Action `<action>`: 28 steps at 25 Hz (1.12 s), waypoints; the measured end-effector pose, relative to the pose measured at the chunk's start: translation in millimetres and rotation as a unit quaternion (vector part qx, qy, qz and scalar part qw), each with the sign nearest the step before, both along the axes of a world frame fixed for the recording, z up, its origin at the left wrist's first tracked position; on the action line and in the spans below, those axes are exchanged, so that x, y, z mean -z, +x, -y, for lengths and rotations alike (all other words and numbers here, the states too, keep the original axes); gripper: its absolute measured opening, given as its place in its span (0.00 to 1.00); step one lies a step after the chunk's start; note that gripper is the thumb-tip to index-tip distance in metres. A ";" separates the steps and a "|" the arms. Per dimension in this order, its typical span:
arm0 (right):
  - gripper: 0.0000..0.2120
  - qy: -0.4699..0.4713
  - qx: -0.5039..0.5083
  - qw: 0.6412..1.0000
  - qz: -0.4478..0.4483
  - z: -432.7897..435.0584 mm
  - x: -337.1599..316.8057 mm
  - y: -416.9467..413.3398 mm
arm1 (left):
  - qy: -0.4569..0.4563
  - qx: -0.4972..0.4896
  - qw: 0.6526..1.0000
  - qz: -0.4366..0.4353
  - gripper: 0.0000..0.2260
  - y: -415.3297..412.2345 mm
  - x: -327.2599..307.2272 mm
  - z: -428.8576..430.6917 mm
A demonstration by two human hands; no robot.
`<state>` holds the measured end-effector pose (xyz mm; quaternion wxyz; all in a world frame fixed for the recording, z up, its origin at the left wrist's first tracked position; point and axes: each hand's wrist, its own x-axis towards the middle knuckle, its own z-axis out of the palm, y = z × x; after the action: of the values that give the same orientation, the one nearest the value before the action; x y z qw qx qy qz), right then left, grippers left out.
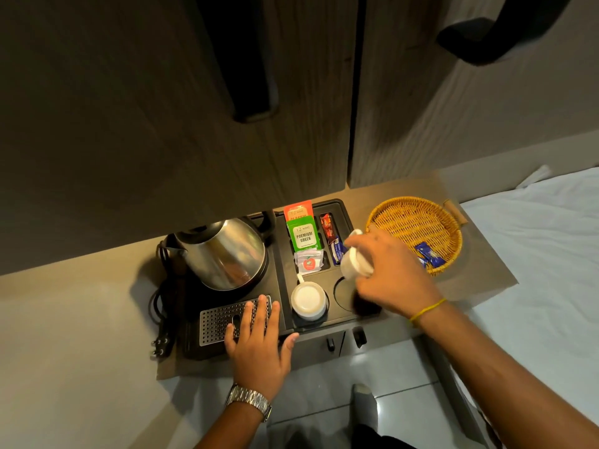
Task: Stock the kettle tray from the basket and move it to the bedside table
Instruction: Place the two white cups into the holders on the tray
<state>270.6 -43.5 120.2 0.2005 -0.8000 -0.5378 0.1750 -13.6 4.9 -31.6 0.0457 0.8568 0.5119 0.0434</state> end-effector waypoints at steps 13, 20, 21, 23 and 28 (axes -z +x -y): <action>0.36 -0.102 -0.041 0.994 0.017 -0.2 79.8 -32.1 | -0.015 0.003 1.000 -0.012 0.32 1.5 -2.8 0.4; 0.31 0.032 0.101 0.992 -0.064 21.5 87.4 -34.2 | -0.011 -0.052 0.984 0.168 0.26 -17.4 -24.8 -2.9; 0.31 0.036 0.138 0.988 -0.064 24.8 90.1 -34.7 | 0.016 -0.102 0.969 0.223 0.23 -29.3 -29.5 -9.5; 0.36 0.001 0.191 0.976 -0.108 28.5 94.7 -34.7 | 0.076 -0.205 0.937 0.275 0.20 -55.1 -38.1 -28.1; 0.39 -0.041 0.222 0.959 -0.173 17.4 97.6 -43.5 | -0.044 -0.345 0.906 0.240 0.21 -80.8 -46.1 -60.9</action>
<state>227.2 -60.9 22.6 0.2919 -0.8641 -0.2960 0.2838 -94.4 65.8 14.5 0.1874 0.5876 0.7502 0.2382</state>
